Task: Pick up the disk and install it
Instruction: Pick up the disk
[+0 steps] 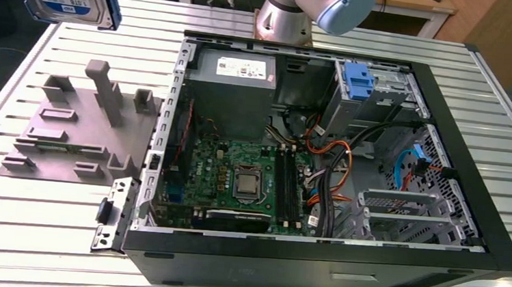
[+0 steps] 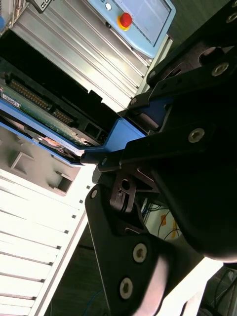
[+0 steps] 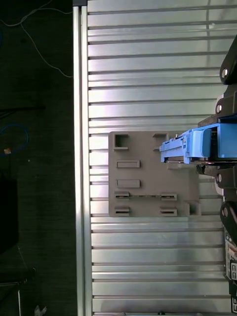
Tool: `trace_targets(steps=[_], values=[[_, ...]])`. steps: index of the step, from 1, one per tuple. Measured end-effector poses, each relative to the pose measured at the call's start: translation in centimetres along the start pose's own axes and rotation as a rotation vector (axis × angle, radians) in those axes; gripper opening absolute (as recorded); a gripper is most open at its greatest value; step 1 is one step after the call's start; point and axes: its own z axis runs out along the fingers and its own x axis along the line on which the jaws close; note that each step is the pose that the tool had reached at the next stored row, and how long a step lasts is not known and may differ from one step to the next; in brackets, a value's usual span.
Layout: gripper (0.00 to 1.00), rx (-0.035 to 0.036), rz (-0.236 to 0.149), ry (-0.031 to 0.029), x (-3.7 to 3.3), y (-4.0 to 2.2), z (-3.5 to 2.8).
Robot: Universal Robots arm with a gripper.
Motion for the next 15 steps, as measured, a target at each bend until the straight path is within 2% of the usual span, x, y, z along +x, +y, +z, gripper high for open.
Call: trace_targets(steps=[15], values=[[0.37,0.0001,0.0,0.0,-0.07,-1.69,-0.03]])
